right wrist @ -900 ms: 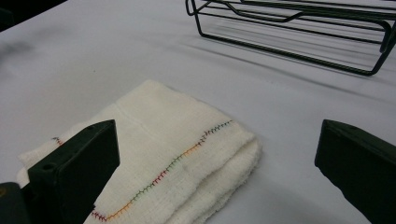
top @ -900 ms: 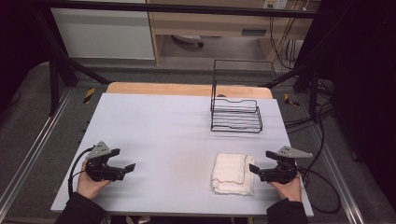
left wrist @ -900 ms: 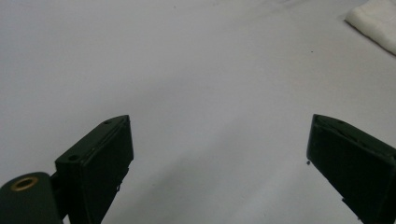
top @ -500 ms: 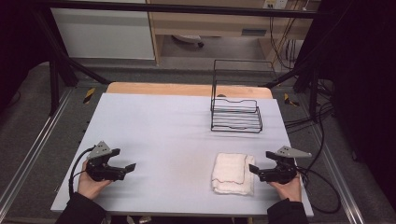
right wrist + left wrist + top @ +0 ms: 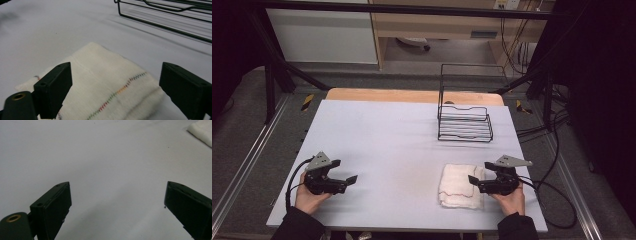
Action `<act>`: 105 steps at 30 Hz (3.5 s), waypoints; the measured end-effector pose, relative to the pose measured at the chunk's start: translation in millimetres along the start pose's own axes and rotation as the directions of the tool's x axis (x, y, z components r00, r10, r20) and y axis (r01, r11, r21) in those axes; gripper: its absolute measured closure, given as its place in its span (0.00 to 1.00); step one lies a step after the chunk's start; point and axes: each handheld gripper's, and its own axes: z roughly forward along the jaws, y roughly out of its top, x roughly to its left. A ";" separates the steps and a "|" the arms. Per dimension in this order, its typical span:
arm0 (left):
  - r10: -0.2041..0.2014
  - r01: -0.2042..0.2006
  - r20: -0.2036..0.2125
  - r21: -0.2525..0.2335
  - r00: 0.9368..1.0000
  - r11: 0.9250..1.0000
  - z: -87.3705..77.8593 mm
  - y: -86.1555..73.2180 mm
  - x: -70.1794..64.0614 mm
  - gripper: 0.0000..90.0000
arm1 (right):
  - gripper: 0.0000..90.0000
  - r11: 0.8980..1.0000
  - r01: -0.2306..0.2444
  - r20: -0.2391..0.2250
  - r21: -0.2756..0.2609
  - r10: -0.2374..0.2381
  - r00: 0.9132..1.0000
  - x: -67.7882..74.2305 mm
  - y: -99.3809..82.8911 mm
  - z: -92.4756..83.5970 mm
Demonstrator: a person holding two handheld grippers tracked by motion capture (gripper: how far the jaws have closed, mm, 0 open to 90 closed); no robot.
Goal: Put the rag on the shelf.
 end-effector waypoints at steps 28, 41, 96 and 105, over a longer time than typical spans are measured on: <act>-0.007 0.007 -0.011 0.003 1.000 1.000 0.1 0.4 -0.2 0.09 | 0.71 0.987 0.020 -0.049 0.159 -0.012 0.999 20.8 34.9 90.5; -0.004 0.004 -0.013 0.007 1.000 1.000 0.0 0.4 -0.1 0.10 | 0.90 0.981 0.011 -0.078 0.194 0.004 0.997 22.2 34.6 96.4; -0.008 0.008 0.005 0.026 1.000 1.000 9.2 6.9 -19.0 0.09 | 0.54 0.983 -0.071 0.082 0.172 0.057 0.995 13.0 -7.6 20.8; -0.004 0.004 0.011 0.041 1.000 0.999 11.7 6.8 -20.9 0.10 | 0.74 0.972 -0.155 0.058 0.179 0.147 0.987 14.6 -11.9 22.3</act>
